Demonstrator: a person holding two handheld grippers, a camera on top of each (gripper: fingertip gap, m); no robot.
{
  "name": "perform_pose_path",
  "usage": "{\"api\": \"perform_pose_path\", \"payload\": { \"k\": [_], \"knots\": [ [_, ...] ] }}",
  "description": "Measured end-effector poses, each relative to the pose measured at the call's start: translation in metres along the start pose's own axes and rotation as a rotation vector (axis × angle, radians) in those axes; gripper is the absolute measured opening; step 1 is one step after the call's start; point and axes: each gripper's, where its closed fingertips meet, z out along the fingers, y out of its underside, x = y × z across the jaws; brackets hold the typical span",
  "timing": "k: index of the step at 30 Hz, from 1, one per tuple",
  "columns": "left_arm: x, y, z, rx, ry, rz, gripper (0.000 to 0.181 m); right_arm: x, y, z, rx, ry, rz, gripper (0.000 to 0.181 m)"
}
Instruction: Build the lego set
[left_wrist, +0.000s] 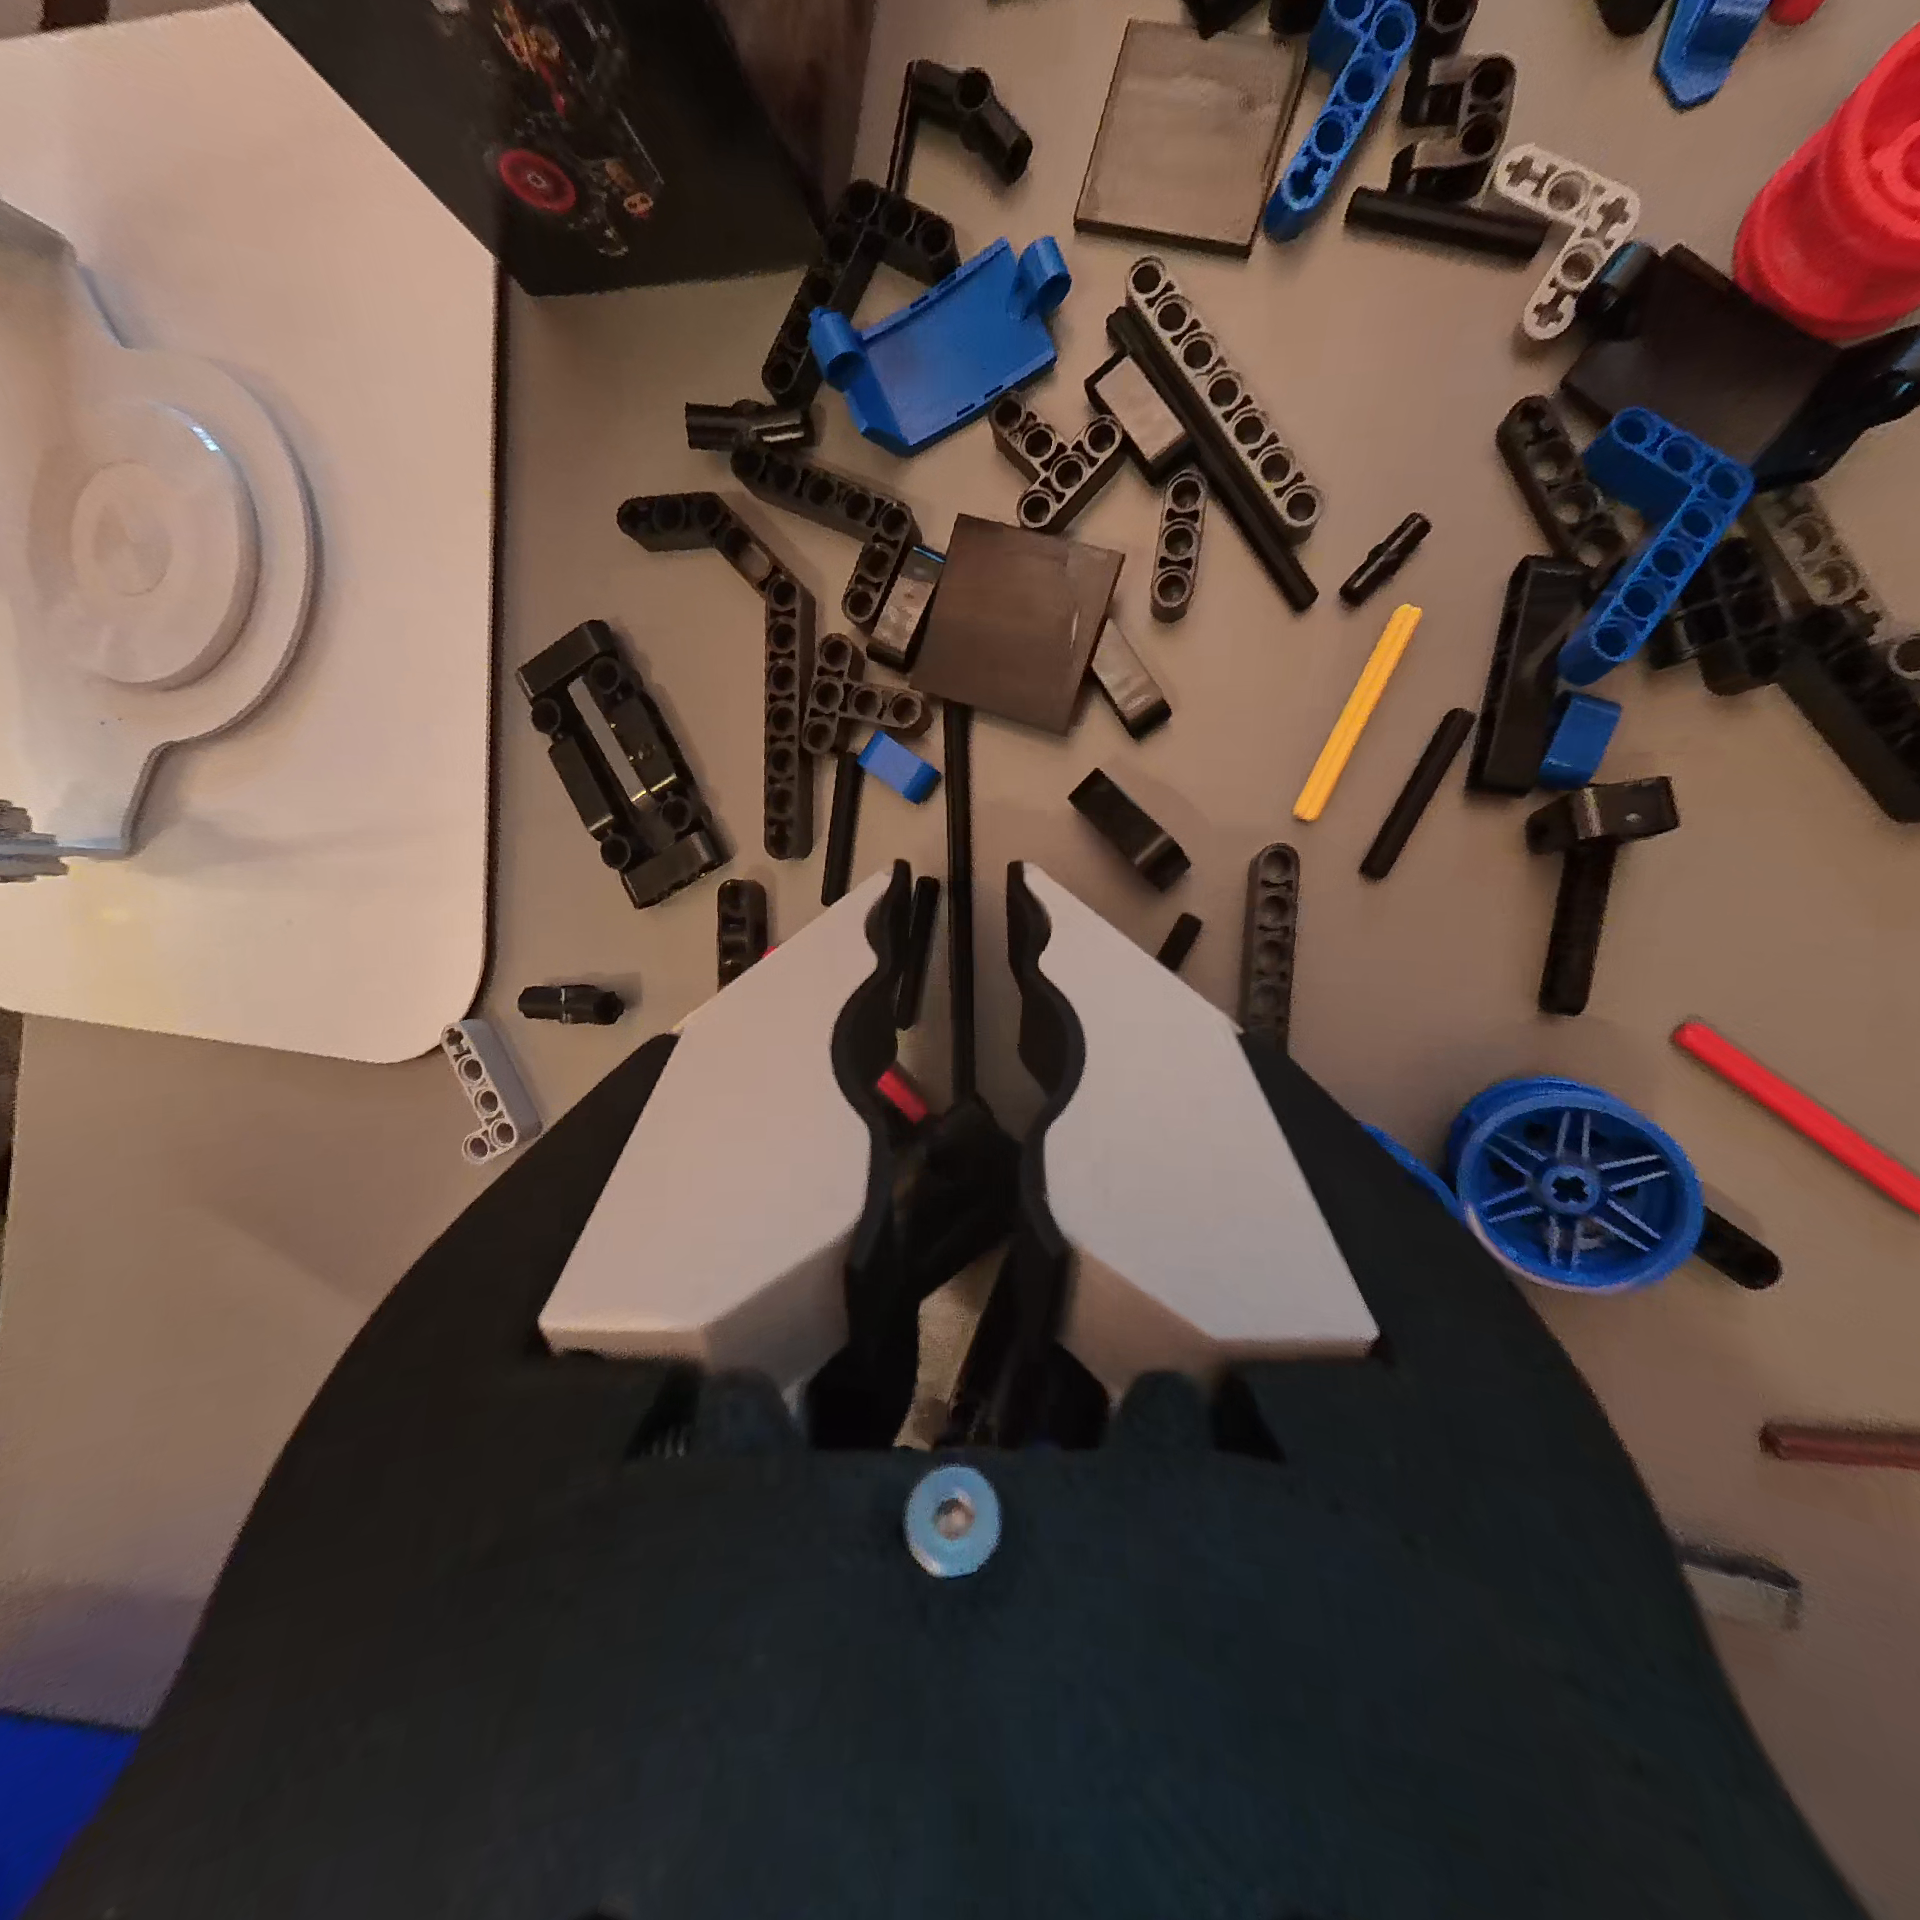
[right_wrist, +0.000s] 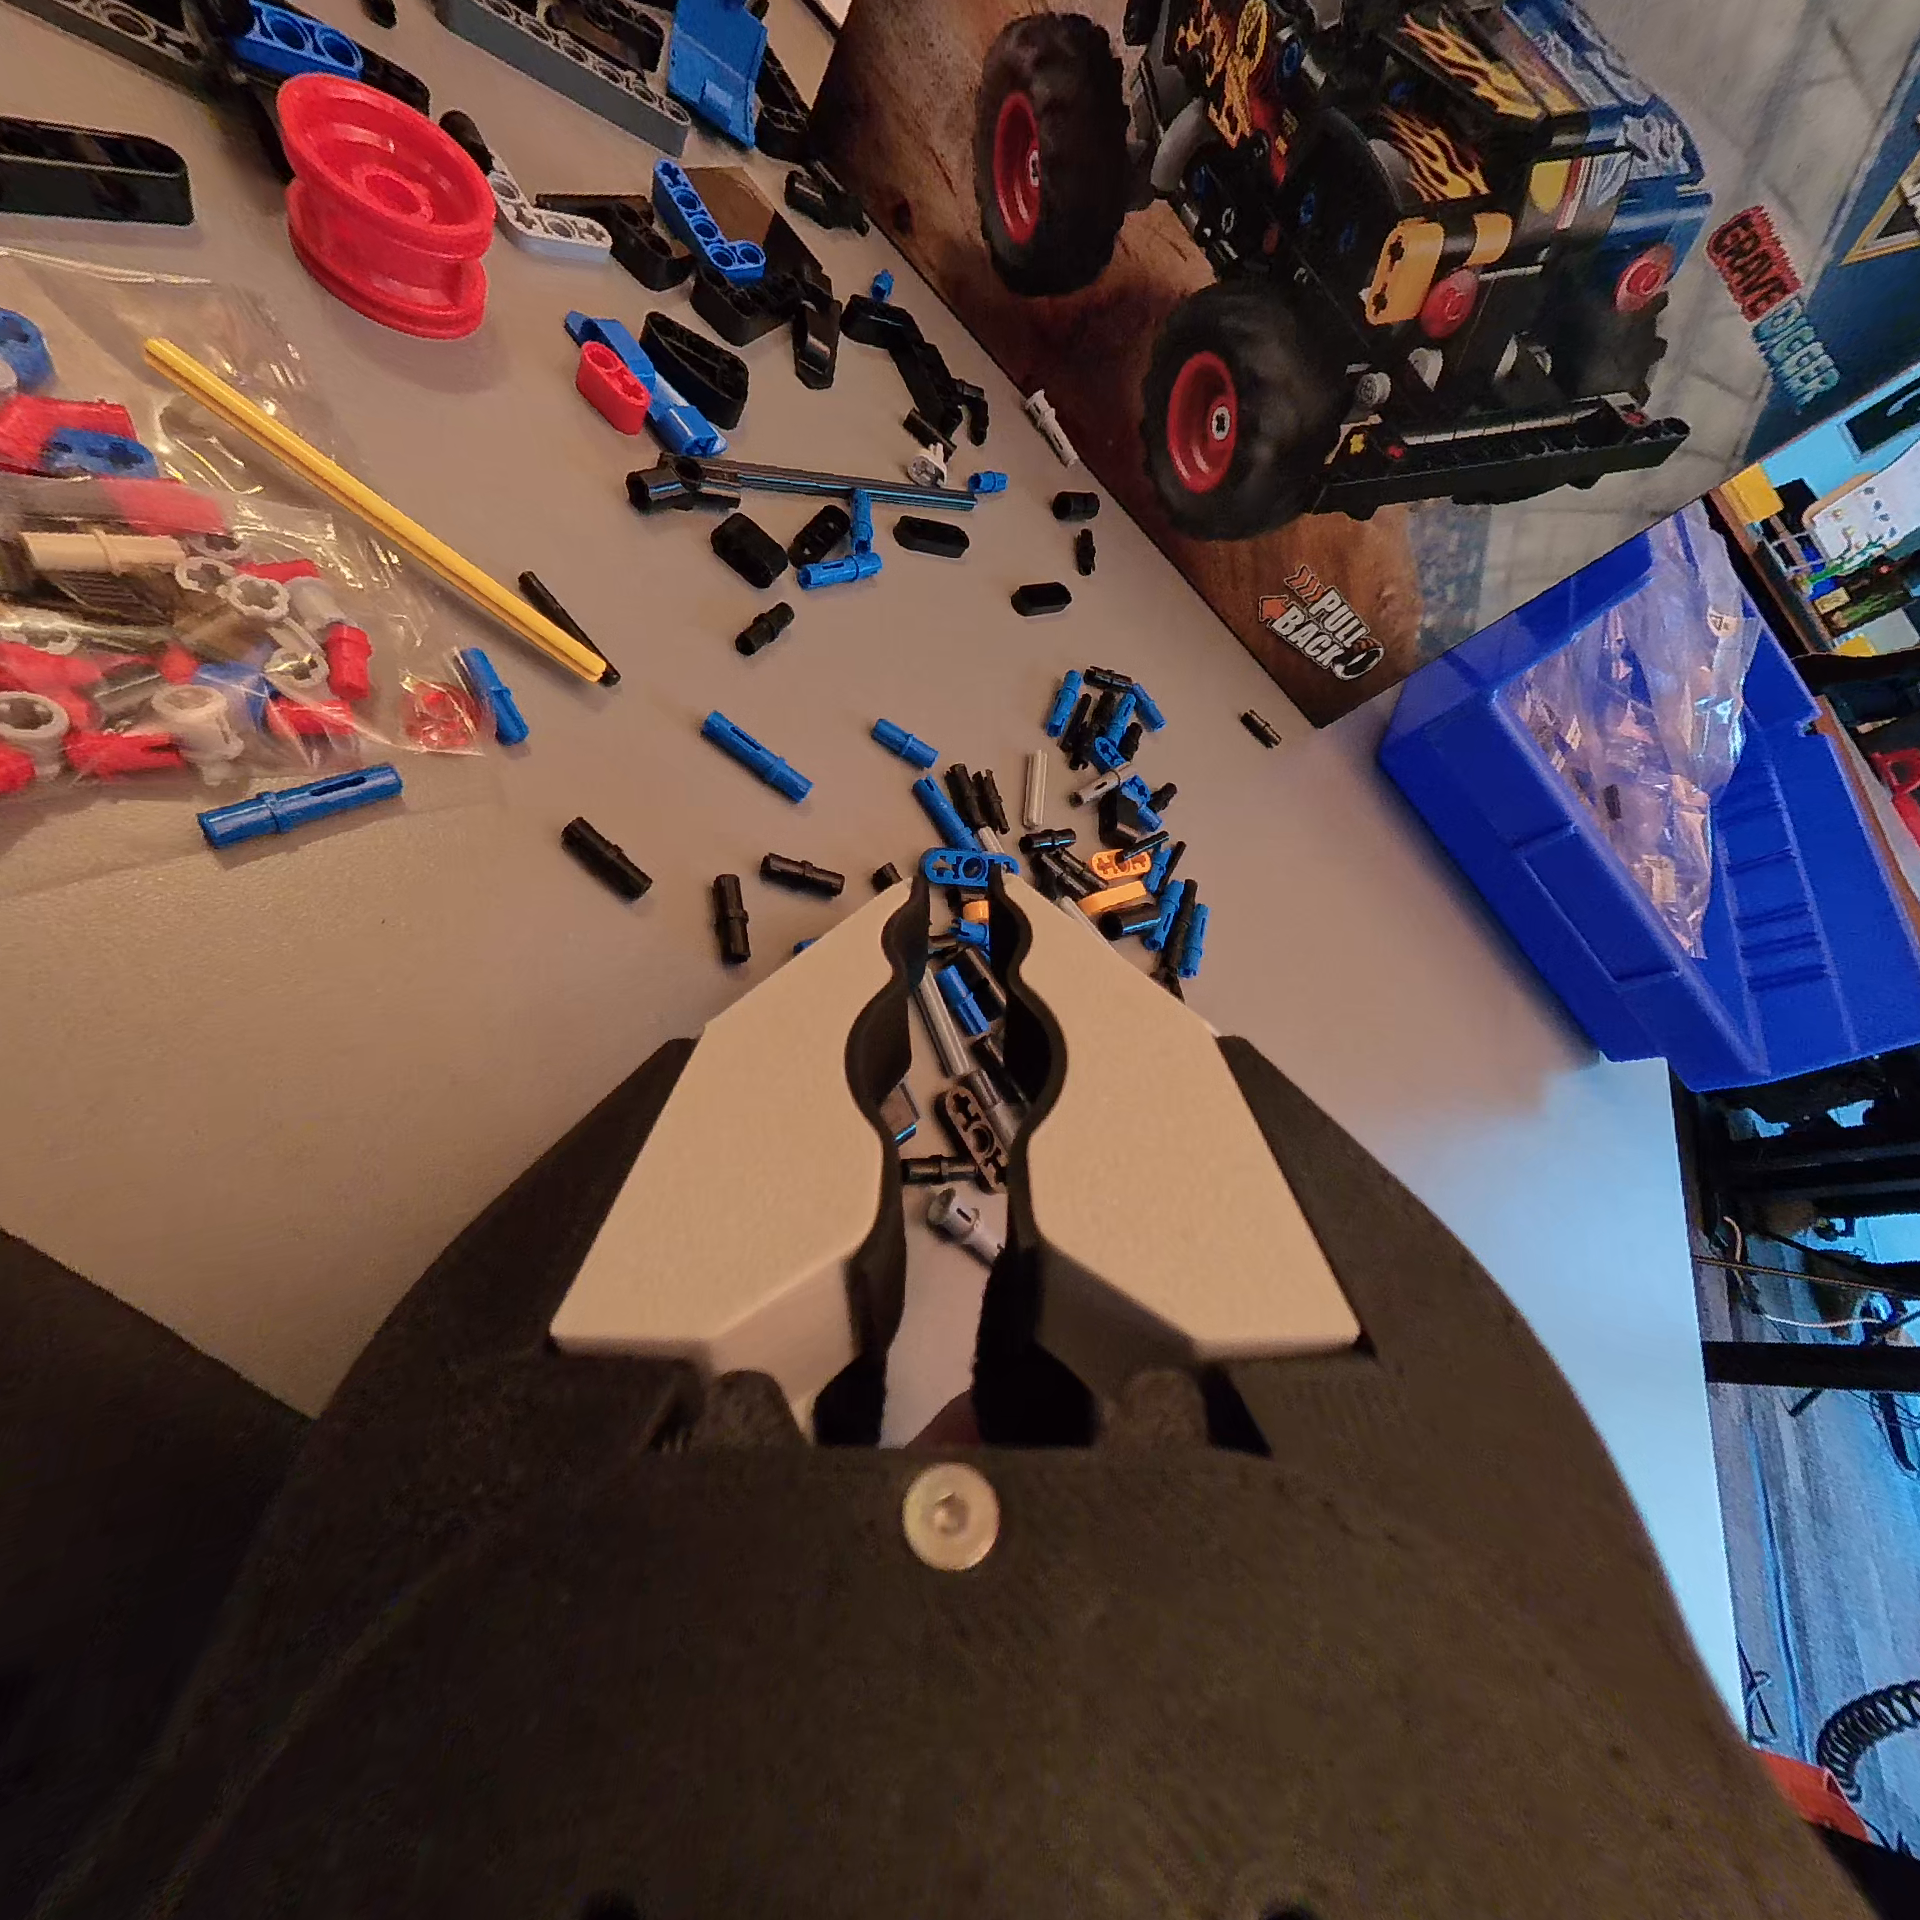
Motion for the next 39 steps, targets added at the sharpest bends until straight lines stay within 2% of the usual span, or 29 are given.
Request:
{"api": "perform_pose_path", "payload": {
  "k": [26, 34, 39],
  "knots": [
    [-0.008, -0.012, -0.005, 0.097, -0.061, -0.017, 0.013, 0.002, 0.000, 0.001, -0.005, 0.022, -0.010, 0.008],
    [-0.007, -0.012, 0.000, 0.093, -0.059, -0.012, 0.013, 0.030, 0.004, -0.008, -0.002, 0.162, 0.060, 0.008],
    [-0.005, -0.014, 0.001, 0.095, -0.055, -0.001, 0.013, 0.044, 0.010, -0.013, 0.014, 0.189, 0.163, 0.011]
  ]
}}
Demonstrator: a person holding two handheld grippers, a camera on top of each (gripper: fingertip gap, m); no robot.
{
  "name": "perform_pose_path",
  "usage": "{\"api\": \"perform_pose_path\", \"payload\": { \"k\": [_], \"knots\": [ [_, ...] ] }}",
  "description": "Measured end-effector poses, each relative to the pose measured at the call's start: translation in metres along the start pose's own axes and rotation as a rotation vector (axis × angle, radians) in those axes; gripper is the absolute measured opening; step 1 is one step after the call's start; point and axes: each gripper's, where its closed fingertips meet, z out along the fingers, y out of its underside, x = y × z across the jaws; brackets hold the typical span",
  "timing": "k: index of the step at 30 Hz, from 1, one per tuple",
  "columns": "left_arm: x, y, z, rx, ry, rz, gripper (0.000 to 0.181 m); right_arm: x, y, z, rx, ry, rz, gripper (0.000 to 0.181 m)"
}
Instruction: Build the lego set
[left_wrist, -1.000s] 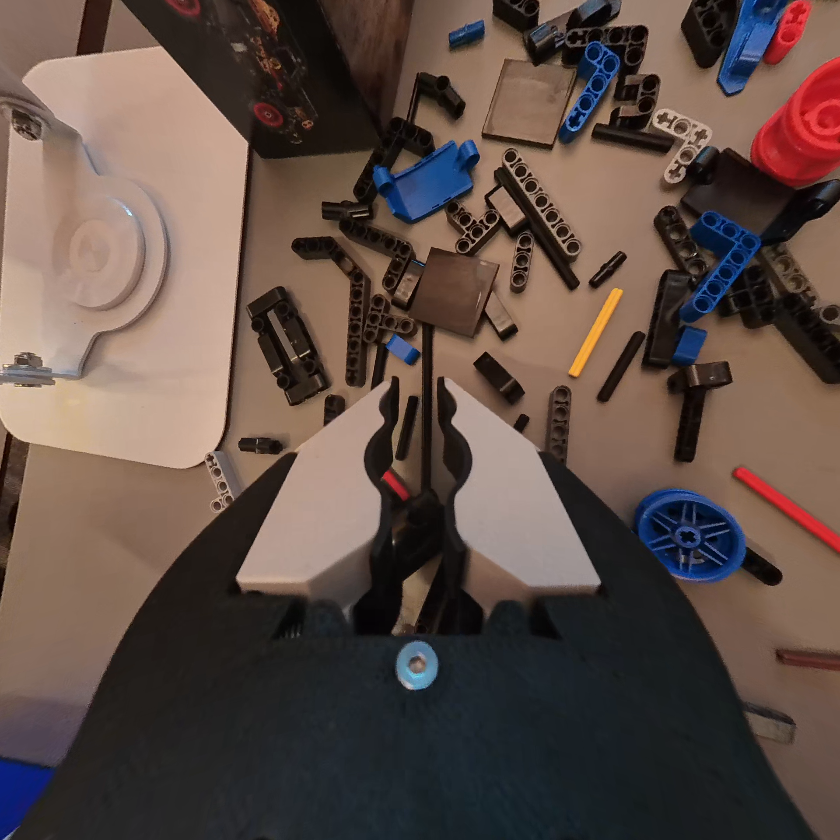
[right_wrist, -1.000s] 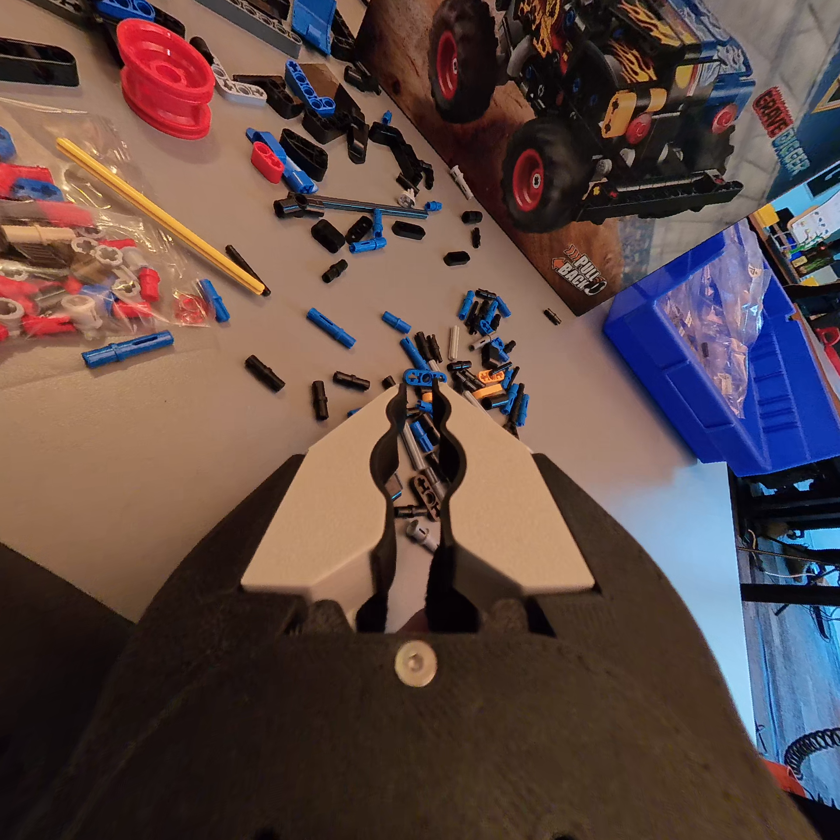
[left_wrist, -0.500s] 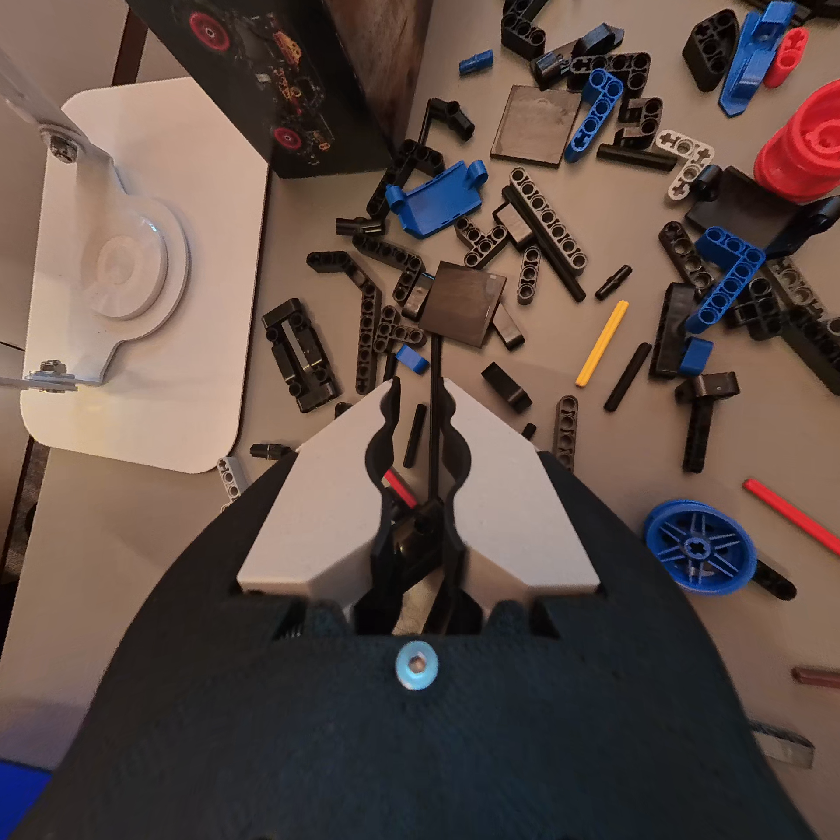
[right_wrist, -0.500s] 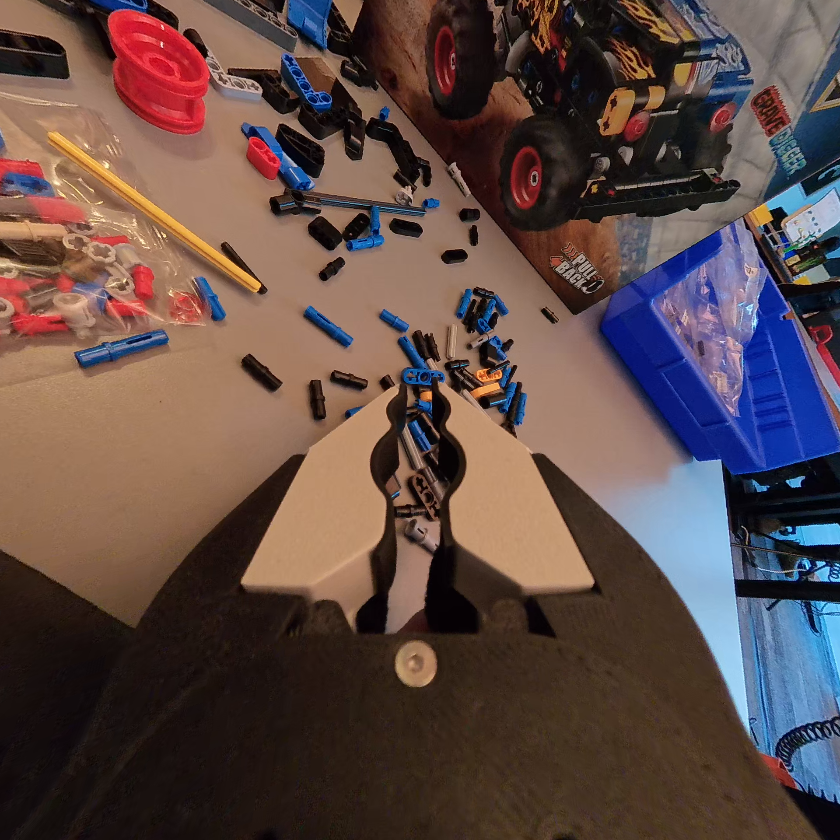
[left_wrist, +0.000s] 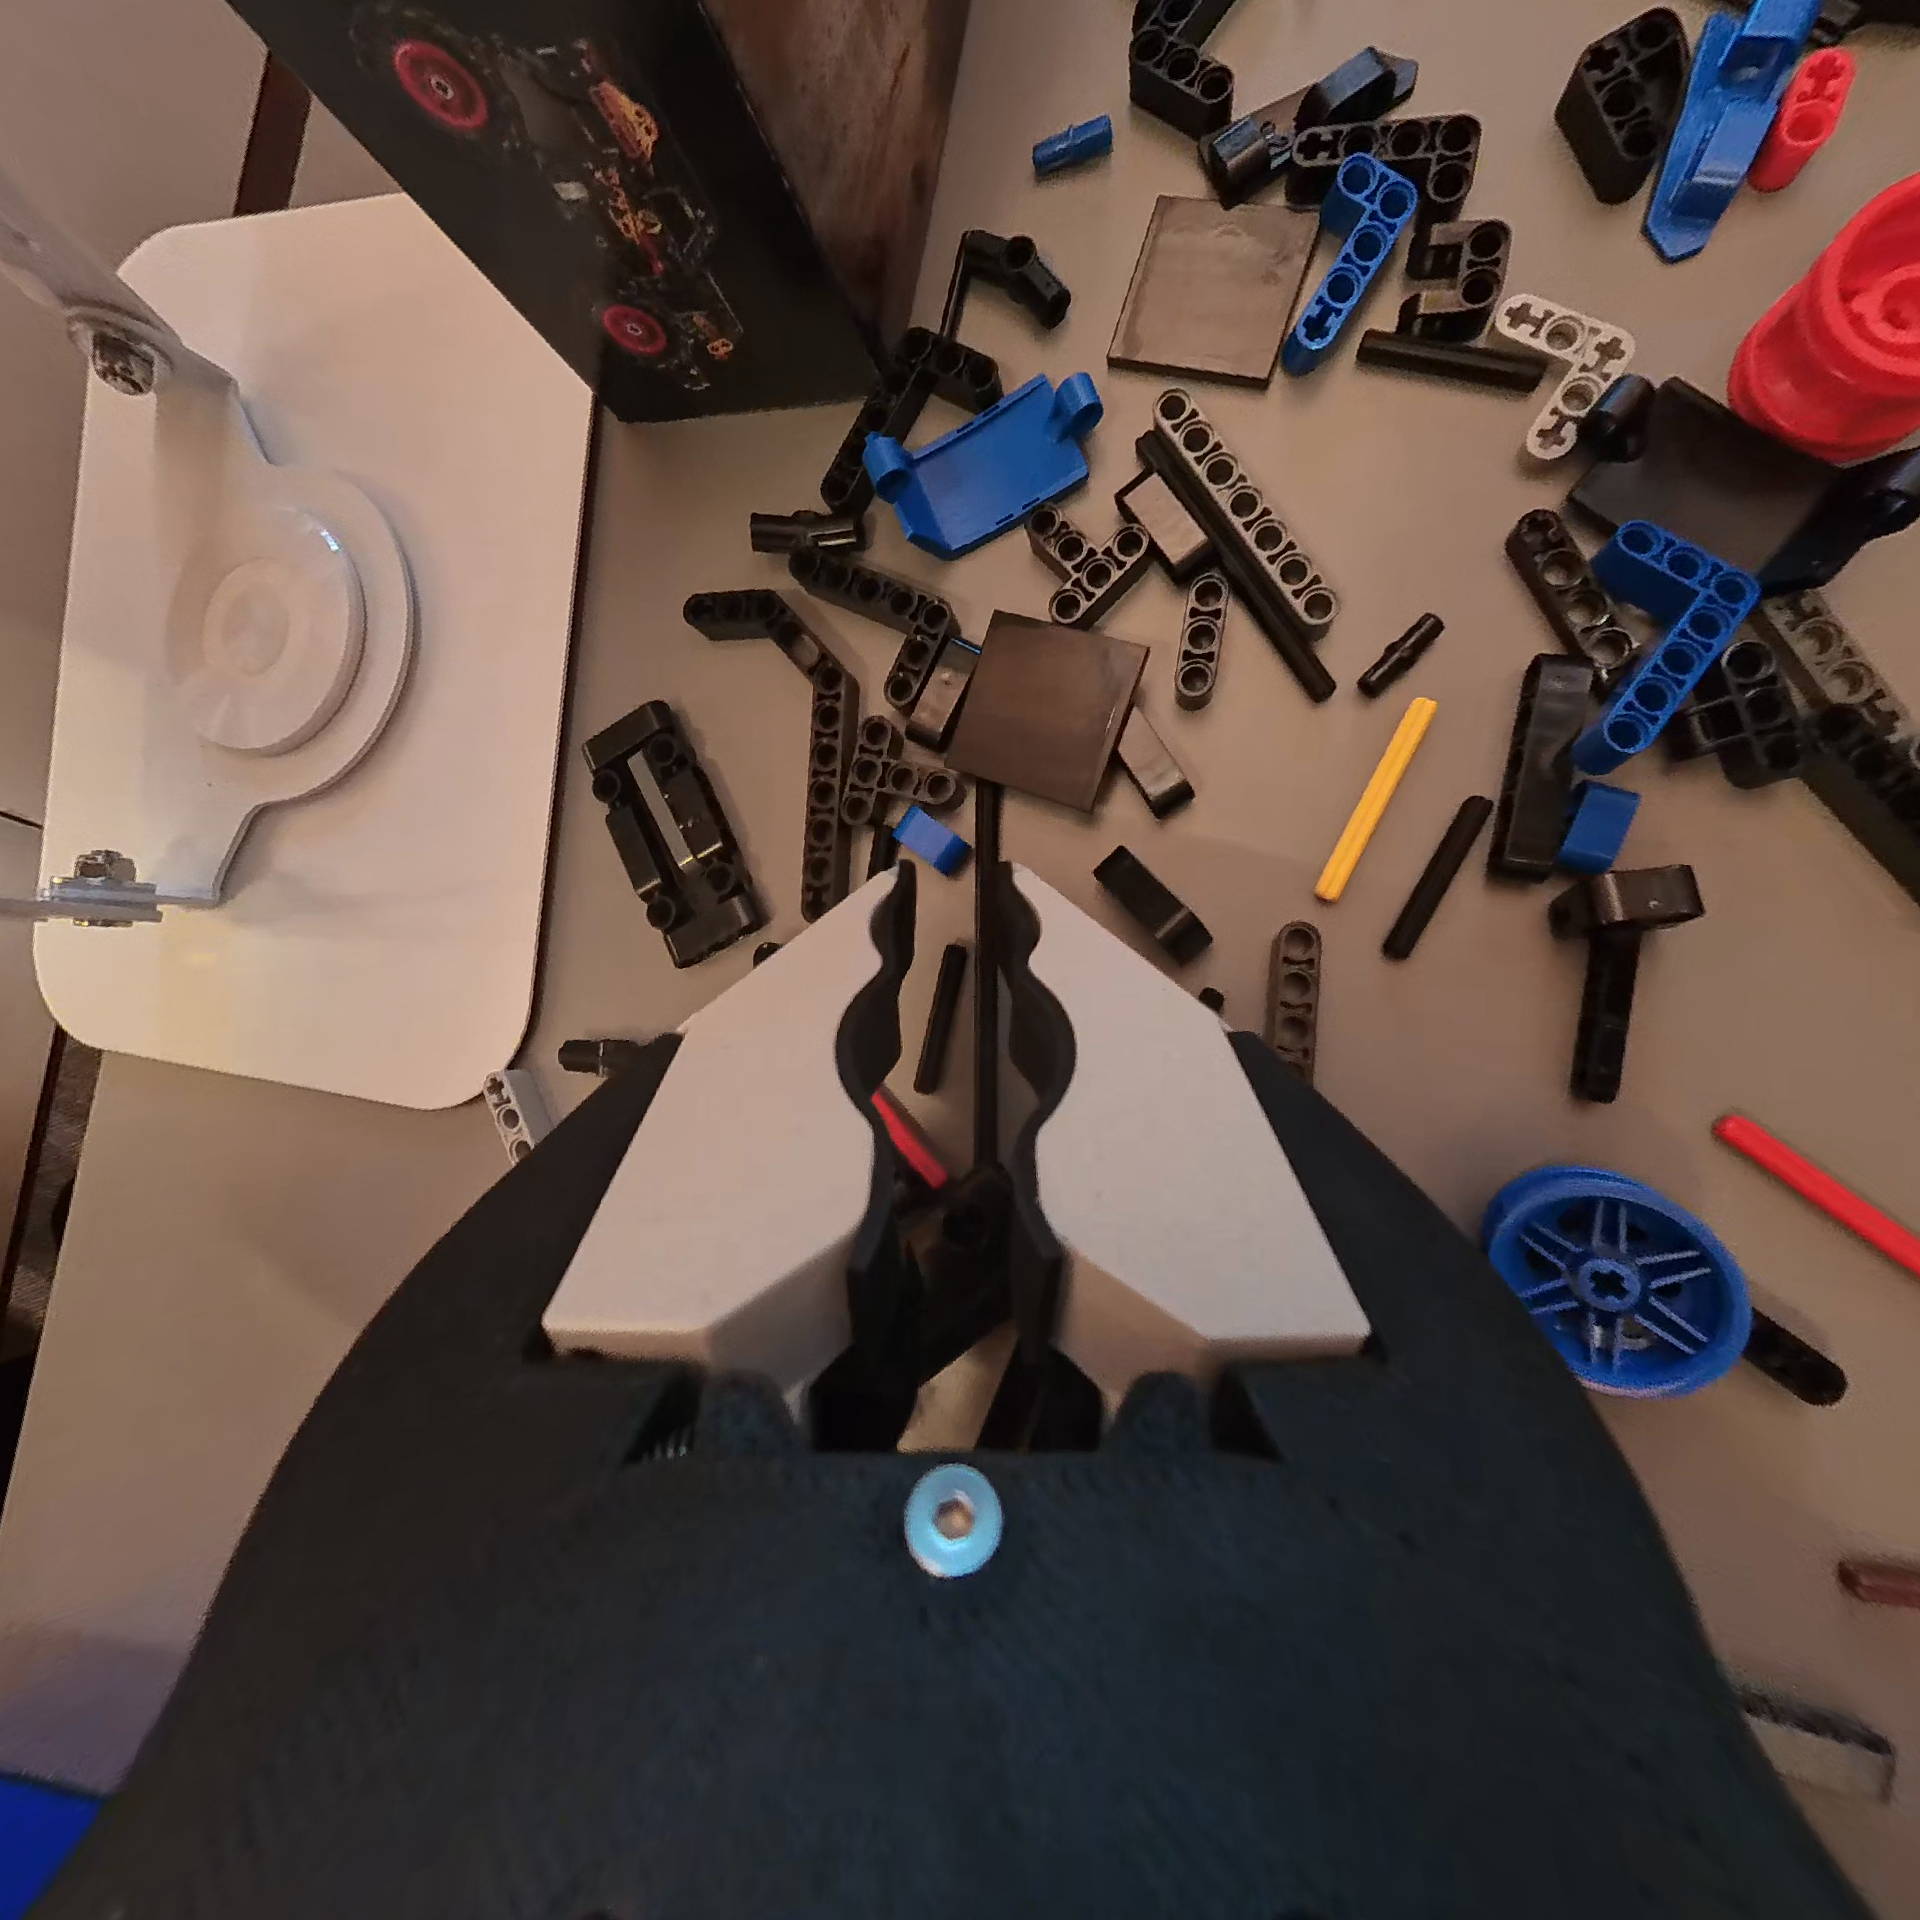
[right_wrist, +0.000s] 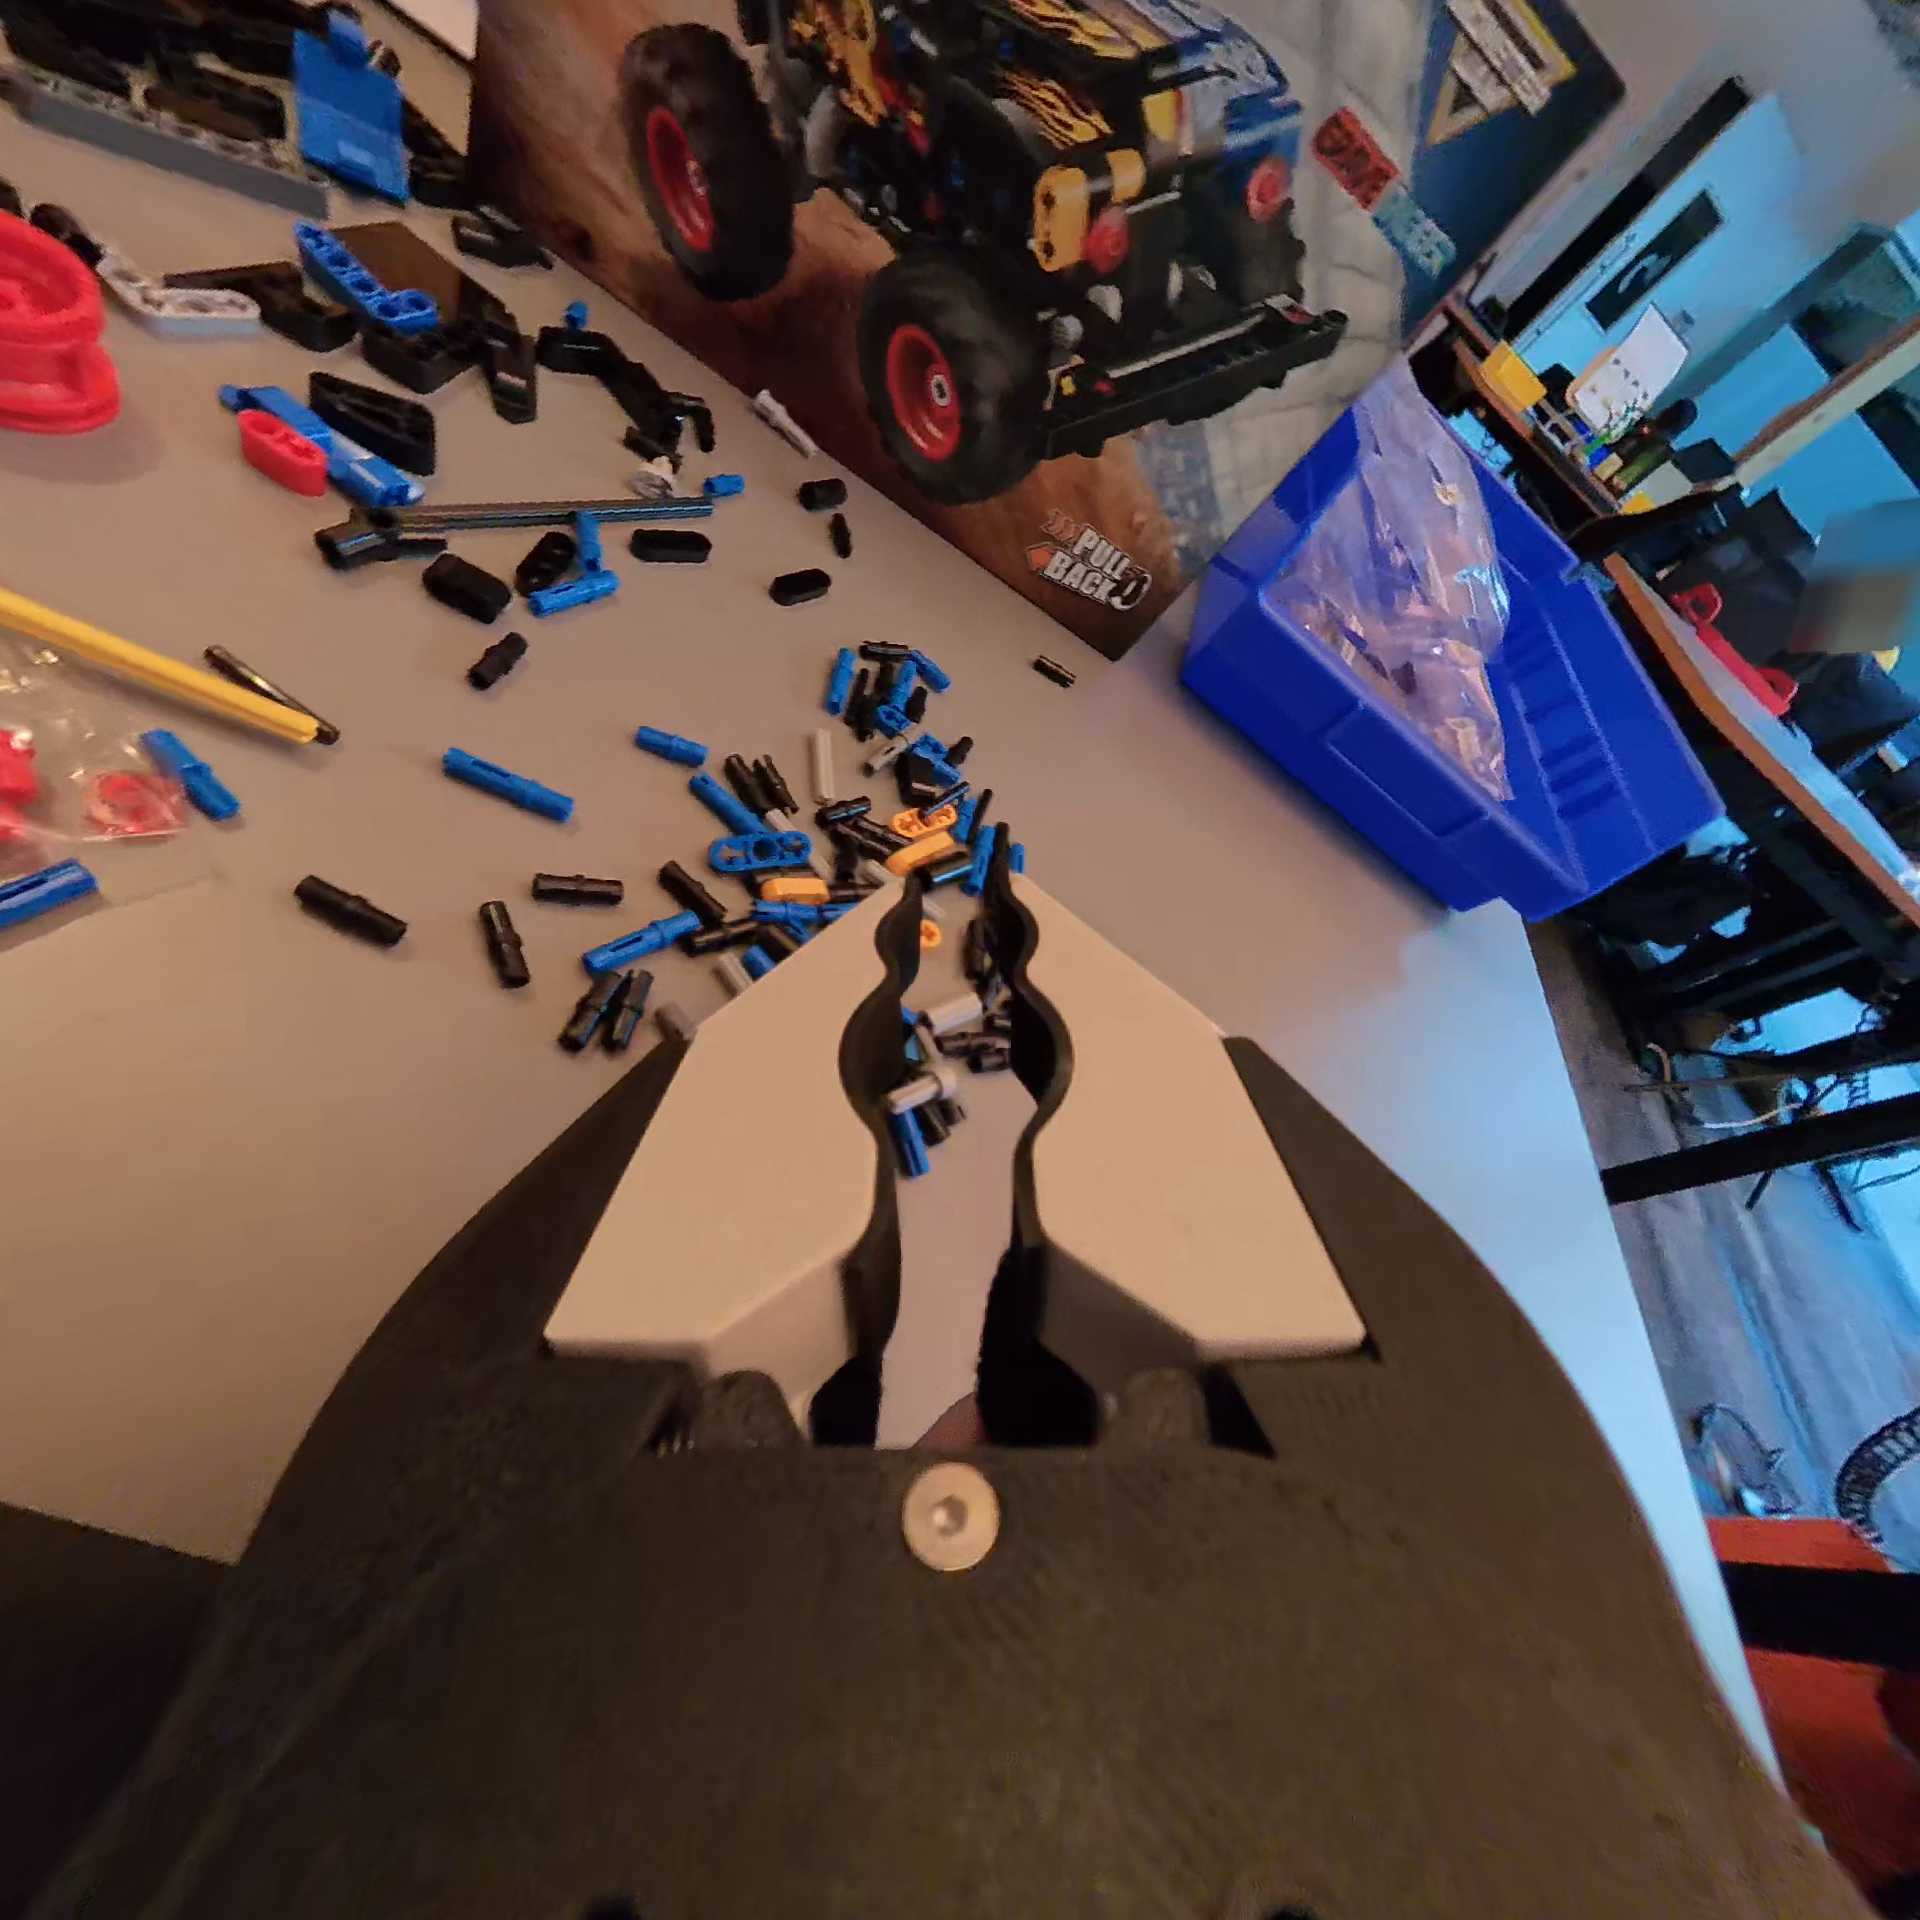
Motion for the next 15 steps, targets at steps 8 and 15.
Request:
{"api": "perform_pose_path", "payload": {
  "k": [8, 15],
  "knots": [
    [-0.002, -0.005, -0.002, 0.023, -0.007, -0.001, 0.013, 0.031, 0.002, -0.005, 0.015, -0.009, 0.147, 0.018],
    [0.003, -0.005, 0.005, 0.010, 0.004, 0.024, 0.013, 0.062, 0.003, 0.000, 0.031, -0.118, 0.229, 0.019]
  ]
}}
